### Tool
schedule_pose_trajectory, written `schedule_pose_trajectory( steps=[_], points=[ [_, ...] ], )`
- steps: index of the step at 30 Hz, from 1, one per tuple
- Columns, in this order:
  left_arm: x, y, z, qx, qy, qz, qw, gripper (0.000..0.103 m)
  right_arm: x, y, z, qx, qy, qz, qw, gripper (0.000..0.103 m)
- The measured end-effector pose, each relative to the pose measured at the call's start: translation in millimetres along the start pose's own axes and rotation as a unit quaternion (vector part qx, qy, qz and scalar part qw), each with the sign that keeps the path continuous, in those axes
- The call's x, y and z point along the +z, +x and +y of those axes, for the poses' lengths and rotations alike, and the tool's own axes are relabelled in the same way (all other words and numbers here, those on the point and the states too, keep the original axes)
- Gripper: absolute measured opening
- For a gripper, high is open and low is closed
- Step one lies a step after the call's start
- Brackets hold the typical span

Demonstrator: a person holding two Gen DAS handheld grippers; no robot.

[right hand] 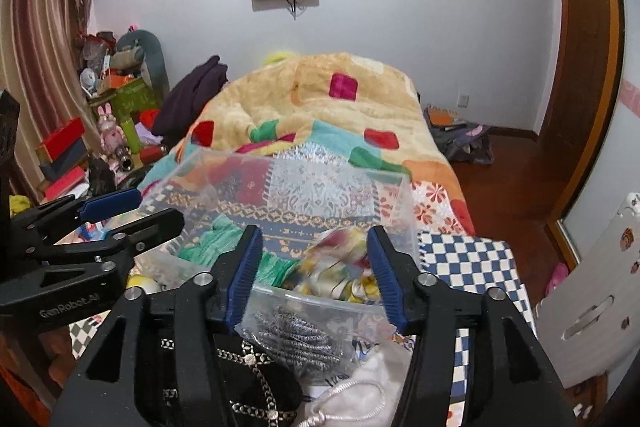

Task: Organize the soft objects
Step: 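Grasp the yellow ball with the left tool while the right tool grasps the white cloth bag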

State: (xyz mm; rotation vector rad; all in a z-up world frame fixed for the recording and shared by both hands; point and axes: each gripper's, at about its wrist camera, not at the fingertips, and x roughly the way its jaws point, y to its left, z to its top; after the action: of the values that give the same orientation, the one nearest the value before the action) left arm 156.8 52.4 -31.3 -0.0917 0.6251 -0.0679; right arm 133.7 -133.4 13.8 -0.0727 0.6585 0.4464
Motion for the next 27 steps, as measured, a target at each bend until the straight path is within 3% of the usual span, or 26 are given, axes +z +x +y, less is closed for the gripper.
schedule_pose_trajectory(
  steps=[8,15,27],
  points=[
    [-8.1,-38.5,6.1,0.009,-0.001,-0.033,0.9994,0.095,-1.2,-38.0,-6.9,-0.004,0.003,-0.050,0.999,0.075],
    [-34.1,-38.3,17.3,0.022,-0.008,-0.009,0.9997,0.096,-21.9,-44.2,-15.4,-0.012,0.003,-0.036,0.999,0.076],
    [-71.0,-9.8,28.5,0.043,-0.019,0.029,0.9985,0.096,-68.6,-21.9,-32.7,-0.015,0.031,0.044,0.998,0.076]
  ],
)
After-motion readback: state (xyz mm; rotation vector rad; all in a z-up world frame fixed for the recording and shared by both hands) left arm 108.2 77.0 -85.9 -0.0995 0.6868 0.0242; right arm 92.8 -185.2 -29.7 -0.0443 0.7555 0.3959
